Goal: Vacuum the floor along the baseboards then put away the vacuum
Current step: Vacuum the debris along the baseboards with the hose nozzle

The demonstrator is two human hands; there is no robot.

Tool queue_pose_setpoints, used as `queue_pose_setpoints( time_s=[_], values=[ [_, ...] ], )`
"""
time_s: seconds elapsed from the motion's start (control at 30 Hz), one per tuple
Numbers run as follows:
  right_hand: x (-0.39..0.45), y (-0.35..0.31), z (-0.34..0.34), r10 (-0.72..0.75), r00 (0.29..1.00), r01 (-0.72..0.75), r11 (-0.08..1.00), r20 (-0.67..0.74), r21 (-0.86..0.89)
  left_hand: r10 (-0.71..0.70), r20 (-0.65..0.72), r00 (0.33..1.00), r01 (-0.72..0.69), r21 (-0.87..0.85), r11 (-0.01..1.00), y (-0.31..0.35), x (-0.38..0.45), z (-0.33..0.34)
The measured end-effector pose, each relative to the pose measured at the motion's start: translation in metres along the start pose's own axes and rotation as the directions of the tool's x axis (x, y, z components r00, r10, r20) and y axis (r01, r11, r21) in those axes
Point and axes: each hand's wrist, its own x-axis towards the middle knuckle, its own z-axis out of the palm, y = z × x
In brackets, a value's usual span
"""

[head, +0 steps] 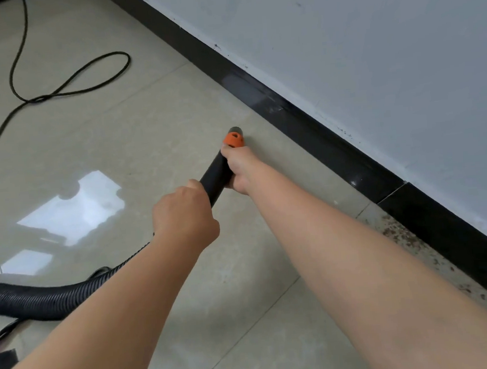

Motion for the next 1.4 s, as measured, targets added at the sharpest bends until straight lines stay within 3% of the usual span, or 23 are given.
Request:
queue_pose_setpoints(
  time_s=[0.23,0.47,0.57,0.77,0.87,1.27,1.4],
  values=[
    [-0.018,0.021,-0.025,-0.031,0.973,0.050,0.996,-0.230,0.078,0.182,0.030,0.983,-0.183,0.048,0.982,-0.006,-0.003,0.007],
    [-0.067,0.072,-0.049,0.039,0.918,0.037,0.982,-0.396,0.183,0.385,0.203,0.900,-0.396,0.011,0.918,-0.018,-0.021,0.026],
    [-0.079,0.073,-0.059,0.078,0.891,0.047,0.964,-0.447,0.261,0.454,0.259,0.853,-0.457,-0.049,0.888,-0.011,-0.018,0.018],
    [-0.106,0.080,-0.078,0.222,0.850,-0.002,0.909,-0.478,0.417,0.462,0.562,0.685,-0.436,-0.192,0.879,0.014,-0.011,-0.004],
    [-0.115,0.081,-0.090,0.245,0.838,-0.010,0.900,-0.487,0.436,0.476,0.606,0.637,-0.422,-0.242,0.874,0.025,-0.018,-0.004],
    [-0.115,0.081,-0.093,0.183,0.878,-0.022,0.939,-0.442,0.343,0.435,0.531,0.727,-0.313,-0.307,0.899,0.023,-0.044,0.008],
    [-0.110,0.079,-0.105,0.155,0.879,0.006,0.942,-0.451,0.337,0.422,0.538,0.730,-0.283,-0.323,0.903,0.037,-0.052,0.001]
  ],
)
